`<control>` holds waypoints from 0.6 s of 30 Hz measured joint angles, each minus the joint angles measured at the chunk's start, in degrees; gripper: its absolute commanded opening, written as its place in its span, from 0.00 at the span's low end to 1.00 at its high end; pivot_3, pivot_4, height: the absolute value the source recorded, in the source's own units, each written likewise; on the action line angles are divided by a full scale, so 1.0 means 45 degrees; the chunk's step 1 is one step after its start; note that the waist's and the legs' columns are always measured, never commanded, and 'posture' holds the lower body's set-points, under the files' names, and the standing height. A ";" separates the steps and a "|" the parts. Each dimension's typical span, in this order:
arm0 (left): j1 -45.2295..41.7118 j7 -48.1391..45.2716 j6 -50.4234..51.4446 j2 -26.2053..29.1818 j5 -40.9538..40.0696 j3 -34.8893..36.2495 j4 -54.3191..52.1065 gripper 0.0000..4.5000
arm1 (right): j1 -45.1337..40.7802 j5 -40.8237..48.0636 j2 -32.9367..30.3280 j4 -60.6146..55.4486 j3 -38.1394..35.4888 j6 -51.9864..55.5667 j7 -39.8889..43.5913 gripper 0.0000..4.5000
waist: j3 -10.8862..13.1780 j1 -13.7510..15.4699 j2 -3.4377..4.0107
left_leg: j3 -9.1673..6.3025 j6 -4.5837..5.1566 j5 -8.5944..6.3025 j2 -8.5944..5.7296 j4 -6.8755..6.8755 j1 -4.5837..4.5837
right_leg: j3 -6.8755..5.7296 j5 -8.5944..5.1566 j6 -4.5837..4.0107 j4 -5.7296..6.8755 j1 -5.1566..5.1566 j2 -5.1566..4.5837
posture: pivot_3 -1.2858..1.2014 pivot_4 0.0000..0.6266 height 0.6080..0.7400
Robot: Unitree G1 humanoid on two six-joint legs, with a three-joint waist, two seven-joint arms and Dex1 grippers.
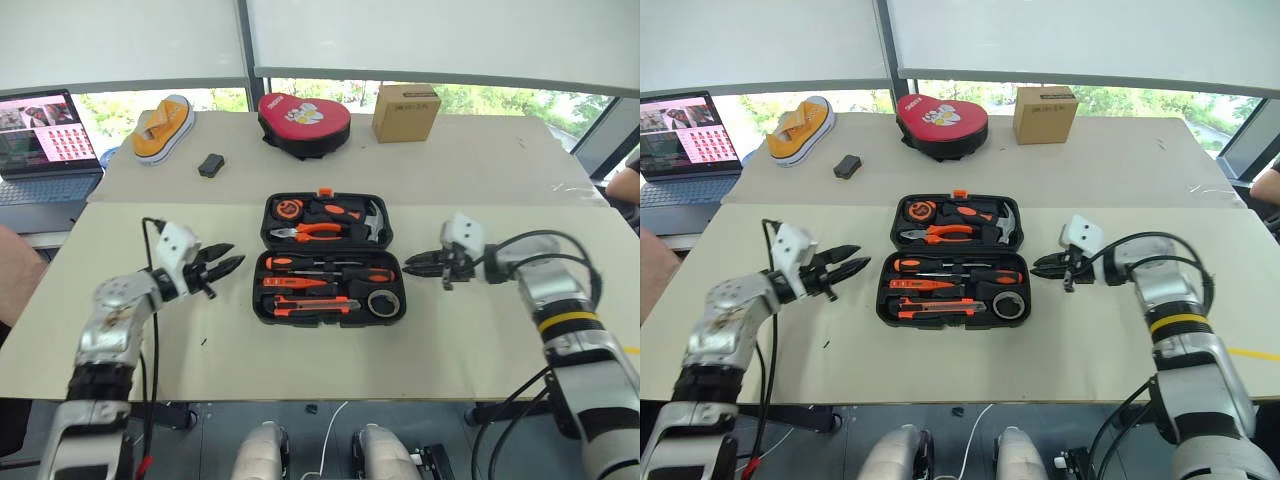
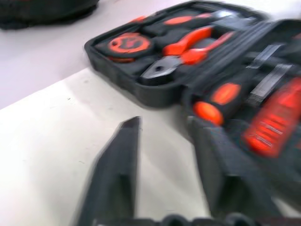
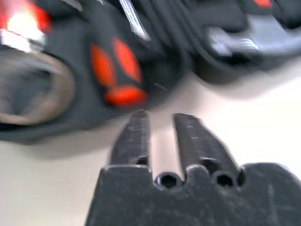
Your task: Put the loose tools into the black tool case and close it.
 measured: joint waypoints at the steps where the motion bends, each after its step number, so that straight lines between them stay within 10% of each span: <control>1: -0.0370 0.0256 0.0012 -0.0135 0.0333 -0.0240 0.0430 0.09 | -0.0187 -0.0194 0.0268 0.0390 0.0022 -0.0453 -0.0313 0.00 | 0.0001 -0.0062 -0.0002 | 0.0001 -0.0010 0.0006 0.0000 -0.0002 -0.0003 | -0.0002 0.0000 0.0000 0.0000 -0.0006 0.0003 | 0.52 0.24 1.00; 10: -0.1389 0.0042 -0.0179 -0.0768 0.1098 -0.0924 0.1965 0.09 | -0.0635 -0.0827 0.1033 0.1776 -0.0333 -0.2029 -0.1039 0.00 | 0.0001 -0.0132 -0.0002 | 0.0007 -0.0032 0.0019 0.0008 -0.0008 -0.0002 | -0.0002 0.0000 0.0000 0.0006 -0.0008 0.0002 | 0.52 0.24 1.00; 18: 0.0537 -0.1244 0.1440 0.0141 0.0681 -0.1004 -0.1543 0.09 | 0.2243 0.0190 0.0188 -0.2697 -0.0835 -0.0376 0.0420 0.00 | 0.0000 -0.0080 0.0001 | -0.0070 -0.0004 -0.0009 0.0016 -0.0021 -0.0021 | -0.0003 -0.0001 0.0006 0.0012 0.0007 -0.0007 | 0.52 0.24 1.00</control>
